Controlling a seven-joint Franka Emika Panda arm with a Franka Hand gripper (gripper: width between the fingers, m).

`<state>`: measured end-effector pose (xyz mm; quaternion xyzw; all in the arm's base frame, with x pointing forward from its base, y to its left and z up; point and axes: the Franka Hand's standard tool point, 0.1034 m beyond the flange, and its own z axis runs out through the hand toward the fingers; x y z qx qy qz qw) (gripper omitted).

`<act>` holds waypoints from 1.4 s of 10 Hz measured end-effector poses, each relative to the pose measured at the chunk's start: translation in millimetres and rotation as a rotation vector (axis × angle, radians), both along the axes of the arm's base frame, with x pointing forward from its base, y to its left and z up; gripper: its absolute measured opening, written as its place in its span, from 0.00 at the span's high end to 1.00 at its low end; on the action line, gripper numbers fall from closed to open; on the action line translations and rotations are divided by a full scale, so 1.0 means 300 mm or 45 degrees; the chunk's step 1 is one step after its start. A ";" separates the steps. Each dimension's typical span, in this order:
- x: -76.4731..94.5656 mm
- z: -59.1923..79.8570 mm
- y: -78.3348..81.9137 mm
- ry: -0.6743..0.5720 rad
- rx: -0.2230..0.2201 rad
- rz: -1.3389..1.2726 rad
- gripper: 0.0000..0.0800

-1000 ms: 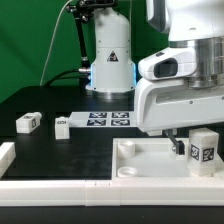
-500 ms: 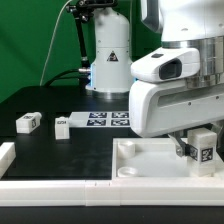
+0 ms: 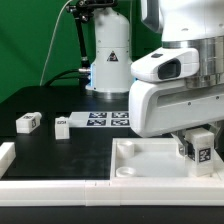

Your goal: Assemble one leg

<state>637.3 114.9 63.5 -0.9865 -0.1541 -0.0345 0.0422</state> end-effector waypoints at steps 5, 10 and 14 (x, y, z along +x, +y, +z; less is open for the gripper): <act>-0.006 -0.005 0.014 0.062 0.027 -0.672 0.64; -0.010 -0.008 0.020 0.142 0.092 -1.352 0.64; -0.014 -0.014 0.035 0.216 0.160 -1.874 0.64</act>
Offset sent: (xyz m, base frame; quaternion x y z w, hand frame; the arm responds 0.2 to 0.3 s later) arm -0.0052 0.0060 -0.0011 -0.0416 0.0055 0.2734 0.9610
